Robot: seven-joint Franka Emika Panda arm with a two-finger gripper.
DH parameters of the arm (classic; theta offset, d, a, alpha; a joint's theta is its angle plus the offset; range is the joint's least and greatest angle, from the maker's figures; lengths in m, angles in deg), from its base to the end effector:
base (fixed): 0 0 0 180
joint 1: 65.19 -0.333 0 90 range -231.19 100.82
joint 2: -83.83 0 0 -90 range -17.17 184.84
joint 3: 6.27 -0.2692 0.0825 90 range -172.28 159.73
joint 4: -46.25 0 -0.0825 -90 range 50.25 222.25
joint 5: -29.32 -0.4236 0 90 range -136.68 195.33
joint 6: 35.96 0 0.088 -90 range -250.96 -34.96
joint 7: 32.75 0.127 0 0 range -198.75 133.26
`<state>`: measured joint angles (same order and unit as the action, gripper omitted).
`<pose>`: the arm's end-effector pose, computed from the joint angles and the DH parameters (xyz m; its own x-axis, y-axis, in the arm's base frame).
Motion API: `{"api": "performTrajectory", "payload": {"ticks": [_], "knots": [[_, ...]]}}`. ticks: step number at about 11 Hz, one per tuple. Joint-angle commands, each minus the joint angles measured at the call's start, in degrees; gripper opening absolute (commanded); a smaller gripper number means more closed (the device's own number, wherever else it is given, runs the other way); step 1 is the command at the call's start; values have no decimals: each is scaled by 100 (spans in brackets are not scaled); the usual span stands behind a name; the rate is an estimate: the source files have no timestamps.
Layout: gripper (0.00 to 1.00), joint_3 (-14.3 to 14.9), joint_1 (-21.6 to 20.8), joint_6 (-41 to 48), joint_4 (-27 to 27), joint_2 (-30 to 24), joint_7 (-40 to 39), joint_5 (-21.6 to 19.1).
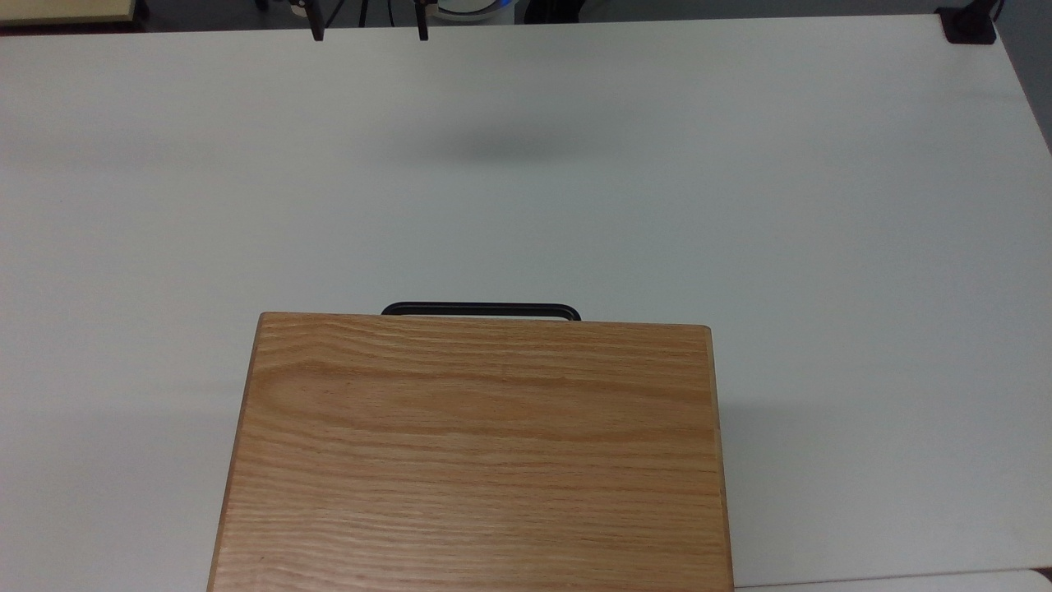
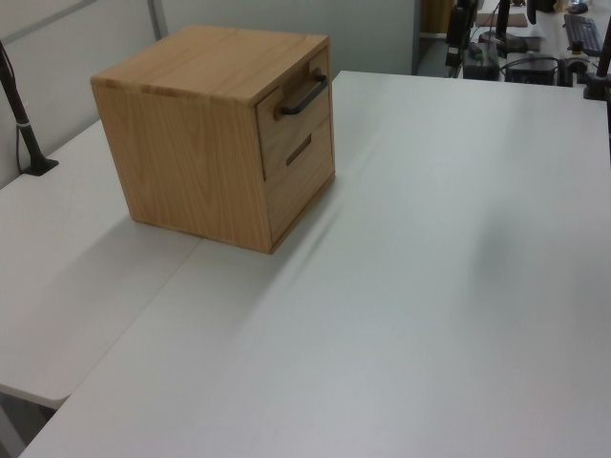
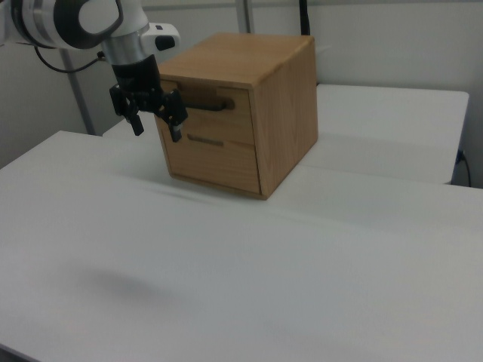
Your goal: Open the drawer by sliding it
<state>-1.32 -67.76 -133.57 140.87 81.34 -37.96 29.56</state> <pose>0.5963 -0.0260 0.5541 0.9942 0.0498 0.0949 0.0492 -0.9987 0.0091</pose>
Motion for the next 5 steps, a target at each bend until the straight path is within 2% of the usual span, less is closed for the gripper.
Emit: {"api": "performTrajectory", "payload": {"ticks": [1,5], "knots": [[100,85,-225,49,-5,12,28,-112],[100,76,-226,66,-14,56,30,-112]]}}
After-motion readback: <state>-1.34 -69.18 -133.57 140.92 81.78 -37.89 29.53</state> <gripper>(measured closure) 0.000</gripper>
